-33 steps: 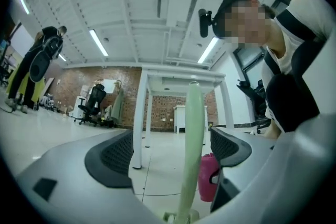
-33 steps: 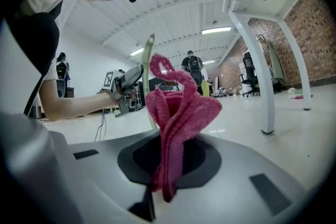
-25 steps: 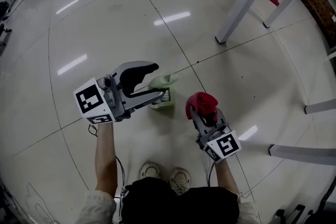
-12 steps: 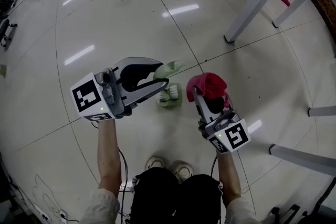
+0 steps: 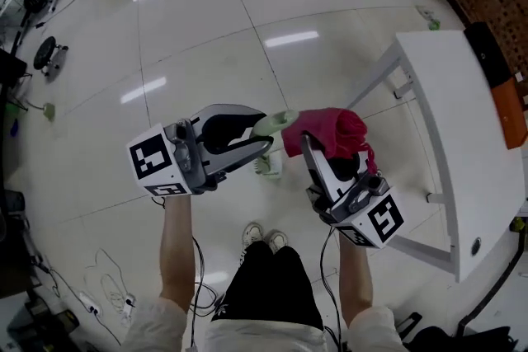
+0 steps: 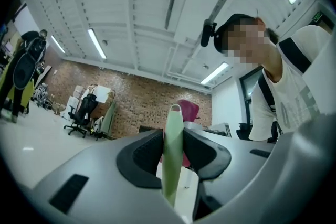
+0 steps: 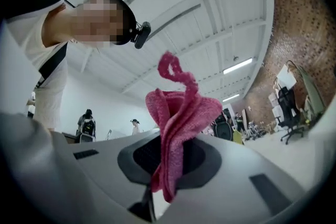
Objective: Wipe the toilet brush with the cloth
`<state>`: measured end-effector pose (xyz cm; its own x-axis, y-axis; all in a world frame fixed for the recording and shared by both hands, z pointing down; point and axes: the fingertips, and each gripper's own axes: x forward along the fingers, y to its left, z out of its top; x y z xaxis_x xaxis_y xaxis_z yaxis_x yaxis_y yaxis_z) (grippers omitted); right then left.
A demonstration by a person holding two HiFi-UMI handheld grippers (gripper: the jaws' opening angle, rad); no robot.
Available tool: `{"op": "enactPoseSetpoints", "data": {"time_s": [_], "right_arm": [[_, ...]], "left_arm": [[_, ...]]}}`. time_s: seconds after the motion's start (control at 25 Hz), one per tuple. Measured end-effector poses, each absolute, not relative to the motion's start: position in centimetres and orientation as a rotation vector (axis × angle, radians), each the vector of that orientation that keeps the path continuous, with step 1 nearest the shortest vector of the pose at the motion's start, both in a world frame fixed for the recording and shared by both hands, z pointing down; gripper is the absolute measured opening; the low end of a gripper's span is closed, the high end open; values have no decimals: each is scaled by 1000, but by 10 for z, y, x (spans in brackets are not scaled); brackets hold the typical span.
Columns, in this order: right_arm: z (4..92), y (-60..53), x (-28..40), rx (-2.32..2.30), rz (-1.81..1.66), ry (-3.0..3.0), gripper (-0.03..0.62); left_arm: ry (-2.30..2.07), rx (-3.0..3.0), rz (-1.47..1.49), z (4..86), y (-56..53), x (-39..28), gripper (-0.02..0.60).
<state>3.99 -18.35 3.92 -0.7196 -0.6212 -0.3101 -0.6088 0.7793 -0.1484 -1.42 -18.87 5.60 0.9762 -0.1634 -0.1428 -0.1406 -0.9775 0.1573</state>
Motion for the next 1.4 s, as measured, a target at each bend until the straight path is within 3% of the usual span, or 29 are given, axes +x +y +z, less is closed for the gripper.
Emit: {"op": "enactPoseSetpoints", "data": {"time_s": [0.2, 0.4, 0.68, 0.92, 1.4], "right_arm": [[-190, -147, 32, -730, 18, 2513, 31], [-280, -97, 32, -591, 84, 2486, 32], [-282, -76, 32, -523, -56, 2384, 31], [-253, -80, 9, -546, -110, 2480, 31], [-139, -88, -20, -680, -278, 2721, 31]], "left_arm": [[-186, 3061, -278, -149, -157, -15, 124], [-146, 3064, -424, -252, -111, -7, 123], [-223, 3098, -335, -277, -95, 1, 123], [-145, 3087, -427, -300, -84, -3, 123], [-148, 3111, -420, -327, -82, -6, 123]]}}
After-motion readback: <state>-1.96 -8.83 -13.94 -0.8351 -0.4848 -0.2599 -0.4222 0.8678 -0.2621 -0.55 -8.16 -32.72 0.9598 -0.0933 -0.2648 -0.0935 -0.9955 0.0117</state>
